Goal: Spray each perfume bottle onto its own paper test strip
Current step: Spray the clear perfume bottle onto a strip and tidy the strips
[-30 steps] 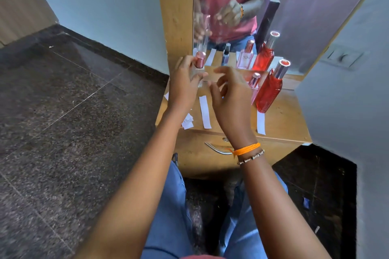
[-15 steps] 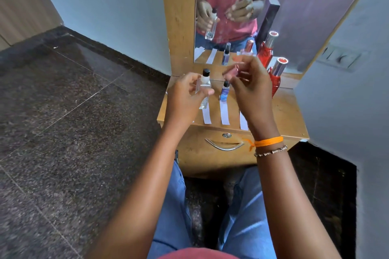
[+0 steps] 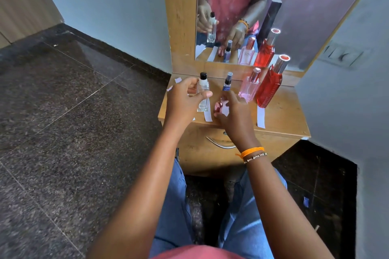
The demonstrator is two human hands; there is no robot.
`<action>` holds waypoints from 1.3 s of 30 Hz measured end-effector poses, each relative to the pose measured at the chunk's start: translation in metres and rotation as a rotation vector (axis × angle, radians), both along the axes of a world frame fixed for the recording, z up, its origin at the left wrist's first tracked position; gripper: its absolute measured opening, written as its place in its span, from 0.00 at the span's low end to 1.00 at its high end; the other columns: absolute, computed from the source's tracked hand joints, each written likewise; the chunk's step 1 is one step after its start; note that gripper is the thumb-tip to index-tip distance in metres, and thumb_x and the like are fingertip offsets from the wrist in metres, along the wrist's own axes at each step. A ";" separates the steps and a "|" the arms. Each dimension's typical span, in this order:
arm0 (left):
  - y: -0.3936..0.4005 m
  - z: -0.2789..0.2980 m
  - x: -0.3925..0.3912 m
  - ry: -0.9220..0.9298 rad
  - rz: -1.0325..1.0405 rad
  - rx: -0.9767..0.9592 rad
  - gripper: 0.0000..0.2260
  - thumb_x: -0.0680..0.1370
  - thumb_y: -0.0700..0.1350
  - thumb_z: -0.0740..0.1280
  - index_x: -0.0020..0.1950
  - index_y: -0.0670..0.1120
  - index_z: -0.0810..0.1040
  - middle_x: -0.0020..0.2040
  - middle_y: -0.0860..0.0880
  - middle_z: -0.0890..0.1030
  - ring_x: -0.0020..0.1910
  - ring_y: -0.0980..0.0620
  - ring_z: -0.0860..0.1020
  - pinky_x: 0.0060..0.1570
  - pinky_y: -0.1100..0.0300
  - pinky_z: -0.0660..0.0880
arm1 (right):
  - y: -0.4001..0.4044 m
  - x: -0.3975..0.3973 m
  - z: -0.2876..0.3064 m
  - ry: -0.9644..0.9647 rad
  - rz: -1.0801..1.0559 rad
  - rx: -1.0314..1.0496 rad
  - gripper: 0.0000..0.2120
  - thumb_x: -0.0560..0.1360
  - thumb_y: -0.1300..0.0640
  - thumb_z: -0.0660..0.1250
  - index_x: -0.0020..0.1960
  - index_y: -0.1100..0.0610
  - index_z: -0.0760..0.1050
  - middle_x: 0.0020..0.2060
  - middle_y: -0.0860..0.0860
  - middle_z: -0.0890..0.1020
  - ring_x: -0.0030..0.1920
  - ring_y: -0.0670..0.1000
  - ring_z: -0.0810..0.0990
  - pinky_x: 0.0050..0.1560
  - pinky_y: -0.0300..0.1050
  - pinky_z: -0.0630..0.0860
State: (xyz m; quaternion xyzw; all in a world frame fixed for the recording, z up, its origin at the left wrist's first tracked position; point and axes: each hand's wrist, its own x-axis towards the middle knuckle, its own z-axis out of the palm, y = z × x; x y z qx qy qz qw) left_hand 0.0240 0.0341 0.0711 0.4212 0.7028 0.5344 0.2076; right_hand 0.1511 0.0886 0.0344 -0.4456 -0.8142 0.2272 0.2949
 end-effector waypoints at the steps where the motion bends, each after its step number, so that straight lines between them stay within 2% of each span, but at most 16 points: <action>1: 0.000 0.000 0.001 -0.002 -0.010 -0.002 0.10 0.71 0.42 0.72 0.51 0.45 0.80 0.46 0.52 0.81 0.48 0.53 0.78 0.50 0.61 0.73 | -0.003 0.001 0.002 0.020 -0.015 0.048 0.21 0.71 0.67 0.69 0.62 0.61 0.71 0.55 0.57 0.77 0.55 0.56 0.75 0.53 0.45 0.71; 4: 0.003 0.000 0.003 -0.004 -0.068 -0.025 0.10 0.73 0.42 0.70 0.53 0.44 0.80 0.49 0.50 0.82 0.50 0.52 0.79 0.53 0.58 0.74 | -0.017 0.002 0.010 0.216 0.043 0.161 0.19 0.73 0.67 0.65 0.63 0.61 0.71 0.56 0.55 0.77 0.56 0.54 0.75 0.56 0.41 0.71; 8: 0.006 0.003 0.007 -0.021 -0.159 -0.049 0.12 0.74 0.42 0.69 0.56 0.42 0.80 0.51 0.46 0.83 0.53 0.49 0.80 0.58 0.48 0.75 | -0.024 -0.002 0.020 0.331 0.182 -0.005 0.22 0.71 0.67 0.67 0.64 0.61 0.68 0.57 0.54 0.78 0.57 0.52 0.78 0.58 0.43 0.75; 10: 0.007 0.004 0.005 -0.053 -0.207 -0.070 0.13 0.73 0.42 0.70 0.56 0.43 0.80 0.52 0.46 0.83 0.54 0.50 0.80 0.59 0.49 0.75 | -0.021 -0.001 0.021 0.328 0.153 -0.039 0.23 0.71 0.67 0.70 0.64 0.60 0.67 0.55 0.53 0.79 0.52 0.51 0.80 0.54 0.42 0.78; 12: 0.010 0.003 0.000 -0.119 -0.249 -0.091 0.13 0.74 0.44 0.69 0.58 0.45 0.79 0.54 0.47 0.83 0.53 0.53 0.80 0.57 0.54 0.76 | -0.018 0.003 0.019 0.333 0.109 -0.082 0.25 0.71 0.67 0.71 0.64 0.58 0.66 0.51 0.50 0.80 0.45 0.45 0.81 0.48 0.35 0.78; 14: 0.018 0.000 -0.005 -0.120 -0.195 -0.108 0.14 0.78 0.47 0.64 0.62 0.45 0.77 0.58 0.47 0.81 0.50 0.55 0.80 0.54 0.57 0.77 | -0.016 0.009 0.015 0.344 0.072 -0.102 0.26 0.70 0.68 0.71 0.64 0.57 0.66 0.45 0.43 0.79 0.42 0.39 0.79 0.44 0.28 0.76; 16: 0.032 -0.006 -0.011 0.109 -0.076 -0.165 0.14 0.79 0.46 0.62 0.64 0.44 0.76 0.60 0.46 0.79 0.55 0.50 0.78 0.57 0.56 0.73 | -0.016 0.013 0.014 0.364 0.048 -0.099 0.25 0.70 0.69 0.71 0.64 0.57 0.67 0.42 0.39 0.76 0.41 0.38 0.79 0.43 0.26 0.75; 19: 0.053 -0.018 -0.013 0.575 -0.018 -0.370 0.15 0.78 0.45 0.65 0.64 0.45 0.76 0.62 0.44 0.75 0.63 0.42 0.70 0.63 0.51 0.65 | -0.014 0.019 0.017 0.408 0.043 -0.082 0.25 0.69 0.68 0.72 0.62 0.56 0.67 0.43 0.38 0.76 0.42 0.40 0.79 0.42 0.27 0.75; 20: 0.058 -0.022 -0.012 0.672 -0.024 -0.445 0.15 0.77 0.45 0.65 0.64 0.45 0.76 0.63 0.44 0.74 0.63 0.41 0.68 0.64 0.50 0.62 | -0.013 0.021 0.018 0.421 0.042 -0.075 0.25 0.69 0.67 0.72 0.62 0.55 0.68 0.43 0.39 0.77 0.42 0.41 0.79 0.41 0.27 0.75; 22: 0.066 -0.027 -0.008 0.748 -0.032 -0.545 0.14 0.77 0.45 0.66 0.61 0.44 0.76 0.63 0.44 0.72 0.65 0.40 0.65 0.64 0.48 0.60 | -0.012 0.023 0.021 0.443 0.041 -0.067 0.25 0.69 0.67 0.73 0.61 0.54 0.67 0.45 0.41 0.77 0.42 0.40 0.79 0.41 0.26 0.74; 25: 0.071 -0.032 -0.004 0.694 -0.029 -0.576 0.10 0.77 0.43 0.65 0.58 0.43 0.75 0.64 0.43 0.71 0.65 0.40 0.65 0.61 0.48 0.61 | -0.010 0.026 0.021 0.466 0.050 -0.069 0.25 0.69 0.68 0.72 0.60 0.54 0.67 0.44 0.40 0.77 0.41 0.36 0.78 0.40 0.26 0.73; 28: 0.072 -0.033 -0.002 0.631 -0.031 -0.578 0.08 0.78 0.41 0.63 0.56 0.43 0.75 0.64 0.43 0.70 0.64 0.40 0.66 0.59 0.49 0.62 | -0.009 0.026 0.021 0.477 0.073 -0.101 0.25 0.68 0.69 0.72 0.61 0.55 0.67 0.45 0.43 0.77 0.41 0.35 0.77 0.42 0.26 0.73; 31: 0.068 -0.028 -0.002 0.574 0.010 -0.487 0.07 0.77 0.36 0.64 0.53 0.44 0.73 0.57 0.43 0.77 0.60 0.41 0.71 0.53 0.52 0.62 | -0.011 0.023 0.022 0.497 0.093 -0.162 0.26 0.69 0.70 0.71 0.63 0.58 0.66 0.44 0.41 0.76 0.43 0.40 0.78 0.44 0.30 0.75; 34: 0.060 -0.015 -0.007 0.456 0.063 -0.395 0.11 0.73 0.37 0.69 0.52 0.45 0.73 0.52 0.44 0.81 0.54 0.42 0.76 0.48 0.54 0.68 | -0.013 0.024 0.023 0.571 0.176 -0.352 0.27 0.74 0.68 0.66 0.69 0.55 0.62 0.49 0.45 0.76 0.51 0.53 0.80 0.53 0.43 0.78; 36: 0.053 -0.003 -0.012 0.377 0.101 -0.363 0.11 0.70 0.39 0.73 0.48 0.46 0.75 0.49 0.45 0.82 0.52 0.42 0.78 0.46 0.54 0.72 | -0.014 0.027 0.024 0.706 0.251 -0.538 0.29 0.76 0.70 0.62 0.71 0.50 0.59 0.55 0.49 0.75 0.55 0.53 0.78 0.55 0.50 0.78; 39: 0.042 0.015 -0.018 0.338 0.101 -0.324 0.08 0.67 0.42 0.76 0.37 0.48 0.78 0.38 0.49 0.81 0.43 0.45 0.80 0.41 0.59 0.73 | -0.013 0.027 0.025 0.965 0.368 -0.815 0.33 0.72 0.70 0.58 0.70 0.43 0.62 0.56 0.52 0.75 0.54 0.55 0.75 0.50 0.50 0.79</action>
